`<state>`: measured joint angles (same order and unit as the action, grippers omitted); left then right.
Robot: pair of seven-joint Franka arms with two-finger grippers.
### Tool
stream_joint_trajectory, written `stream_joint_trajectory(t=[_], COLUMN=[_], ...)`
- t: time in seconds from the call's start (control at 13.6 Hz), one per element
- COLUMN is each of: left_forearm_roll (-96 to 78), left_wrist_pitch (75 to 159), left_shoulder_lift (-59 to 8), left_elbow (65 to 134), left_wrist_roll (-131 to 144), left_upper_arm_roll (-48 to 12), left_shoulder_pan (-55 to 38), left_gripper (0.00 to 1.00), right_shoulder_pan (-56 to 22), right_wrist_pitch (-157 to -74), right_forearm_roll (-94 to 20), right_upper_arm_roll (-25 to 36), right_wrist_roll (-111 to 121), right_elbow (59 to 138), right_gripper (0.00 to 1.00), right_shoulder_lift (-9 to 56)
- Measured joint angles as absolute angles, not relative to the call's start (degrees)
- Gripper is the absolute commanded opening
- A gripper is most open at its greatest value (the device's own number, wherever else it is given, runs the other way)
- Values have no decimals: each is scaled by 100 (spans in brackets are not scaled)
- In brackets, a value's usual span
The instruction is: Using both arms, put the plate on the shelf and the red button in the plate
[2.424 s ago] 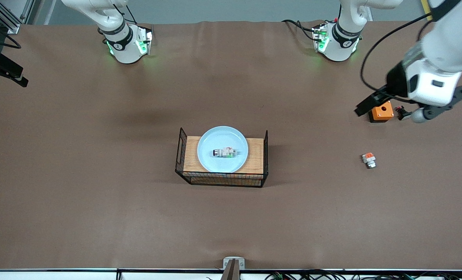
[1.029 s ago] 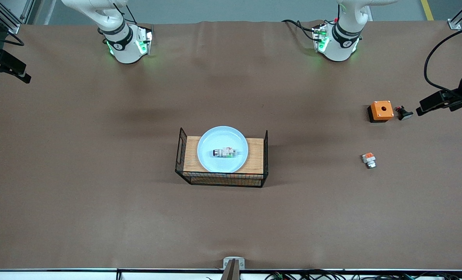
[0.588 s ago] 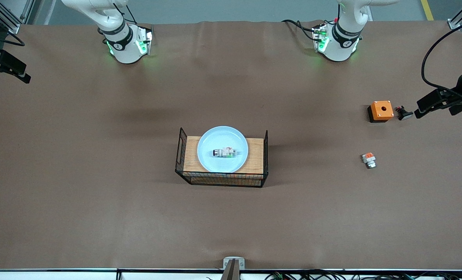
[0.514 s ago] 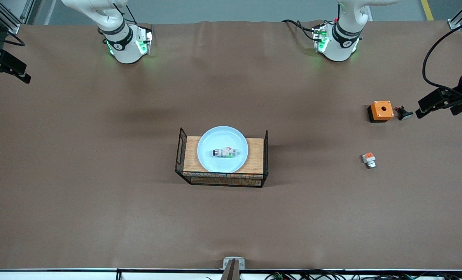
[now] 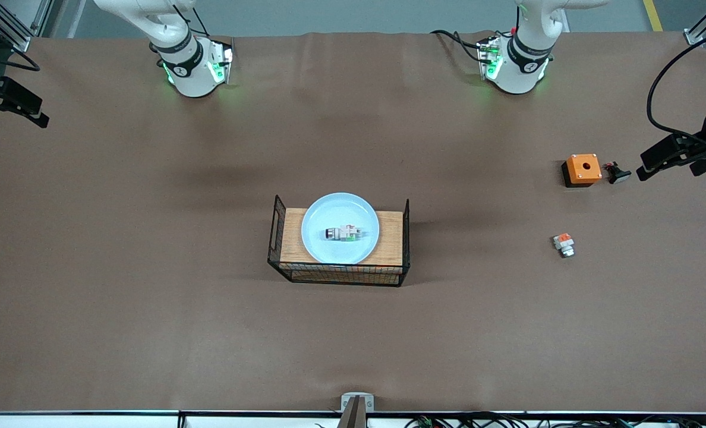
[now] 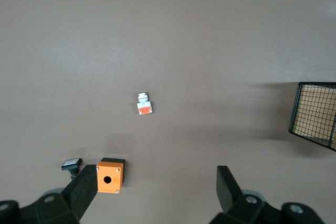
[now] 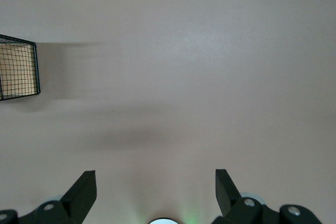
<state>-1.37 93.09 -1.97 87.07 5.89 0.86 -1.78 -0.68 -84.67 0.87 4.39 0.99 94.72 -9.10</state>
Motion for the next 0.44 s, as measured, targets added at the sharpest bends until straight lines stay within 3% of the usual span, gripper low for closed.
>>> stream_joint_trajectory(t=[0.44], left_forearm_roll=[-137], left_wrist_pitch=[9309], left_shoulder_lift=[-197], left_elbow=[8706], left_wrist_roll=[589], left_upper_arm_roll=[79], left_shoulder_pan=[-192], left_gripper=[100], right_shoulder_pan=[-68], right_wrist_pitch=[-8491], right_forearm_roll=[1], right_upper_arm_roll=[443], right_wrist_roll=[99], right_elbow=[9472], right_gripper=[100], right_shoulder_lift=[-910])
